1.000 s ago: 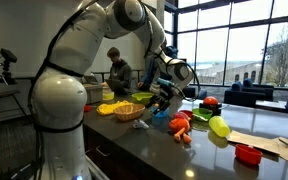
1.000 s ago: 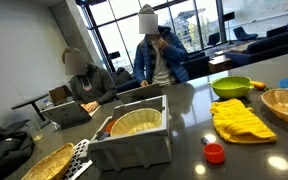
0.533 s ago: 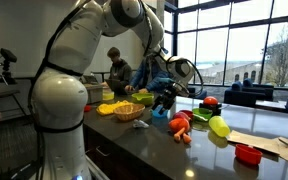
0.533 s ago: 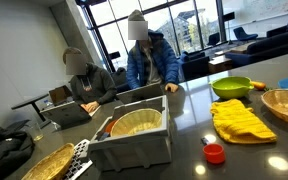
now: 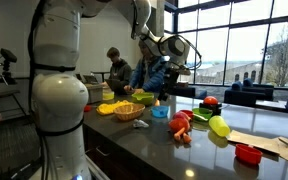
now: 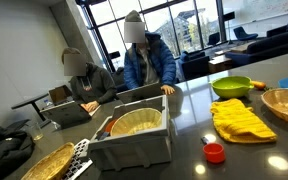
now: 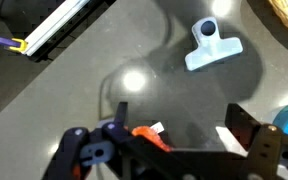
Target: Move the white clip to the left
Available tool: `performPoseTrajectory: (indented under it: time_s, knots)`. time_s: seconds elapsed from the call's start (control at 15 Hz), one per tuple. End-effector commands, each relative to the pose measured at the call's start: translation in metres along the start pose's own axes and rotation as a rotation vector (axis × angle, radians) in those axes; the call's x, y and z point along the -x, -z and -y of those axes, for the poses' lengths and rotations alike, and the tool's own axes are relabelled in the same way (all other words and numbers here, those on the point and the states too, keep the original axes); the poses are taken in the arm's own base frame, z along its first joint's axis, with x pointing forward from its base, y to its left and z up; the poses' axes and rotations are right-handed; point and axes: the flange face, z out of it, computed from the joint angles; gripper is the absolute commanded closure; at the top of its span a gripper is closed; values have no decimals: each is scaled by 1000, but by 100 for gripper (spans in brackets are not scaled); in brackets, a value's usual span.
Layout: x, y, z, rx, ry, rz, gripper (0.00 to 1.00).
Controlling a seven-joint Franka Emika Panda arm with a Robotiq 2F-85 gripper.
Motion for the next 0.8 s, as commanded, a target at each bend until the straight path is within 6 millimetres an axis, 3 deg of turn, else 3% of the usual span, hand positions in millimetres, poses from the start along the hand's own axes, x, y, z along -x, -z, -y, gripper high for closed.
performPoseTrajectory:
  time_s: [0.0, 0.4, 0.6, 0.73]
  knots:
    - [18, 16, -44, -68, -160, -94, 0]
    - [9, 36, -100, -219, -455, -94, 0]
    - [16, 52, -111, -316, -571, -98, 0]
    - [24, 62, -110, -369, -549, -130, 0]
